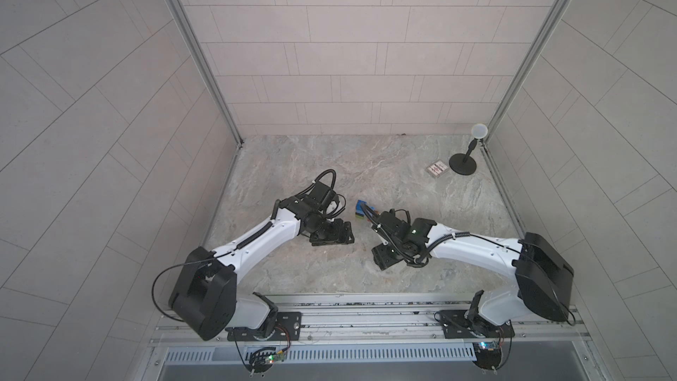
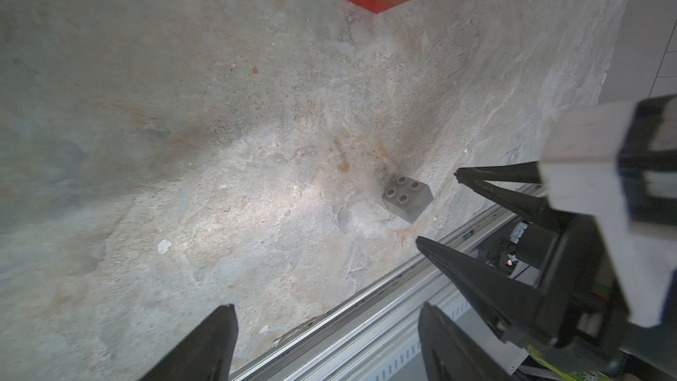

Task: Assemble the letter h with lego
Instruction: Pick up the lego brick from the center of the board, then assemble the lego brick with the lego brick.

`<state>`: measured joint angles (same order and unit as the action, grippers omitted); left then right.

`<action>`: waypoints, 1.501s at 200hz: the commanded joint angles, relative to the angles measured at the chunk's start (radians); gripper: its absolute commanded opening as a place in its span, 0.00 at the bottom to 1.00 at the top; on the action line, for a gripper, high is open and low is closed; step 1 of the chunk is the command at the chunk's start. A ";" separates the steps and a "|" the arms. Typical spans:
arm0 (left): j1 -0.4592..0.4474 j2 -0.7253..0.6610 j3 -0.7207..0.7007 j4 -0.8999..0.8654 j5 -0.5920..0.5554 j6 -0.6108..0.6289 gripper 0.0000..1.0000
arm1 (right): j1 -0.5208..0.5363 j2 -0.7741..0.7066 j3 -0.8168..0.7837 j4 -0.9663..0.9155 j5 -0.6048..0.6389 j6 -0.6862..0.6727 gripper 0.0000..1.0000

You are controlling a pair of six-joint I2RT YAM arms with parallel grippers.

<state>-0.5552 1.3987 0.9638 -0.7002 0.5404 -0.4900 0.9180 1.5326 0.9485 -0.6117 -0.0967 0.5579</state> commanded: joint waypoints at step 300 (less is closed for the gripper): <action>-0.131 0.123 0.079 0.000 0.345 0.006 0.66 | 0.137 -0.497 -0.536 0.890 -0.037 -0.473 0.00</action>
<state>-0.6712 1.5024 1.0599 -0.7177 0.8421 -0.4706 1.0492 1.0657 0.4263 0.2371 -0.1349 0.1135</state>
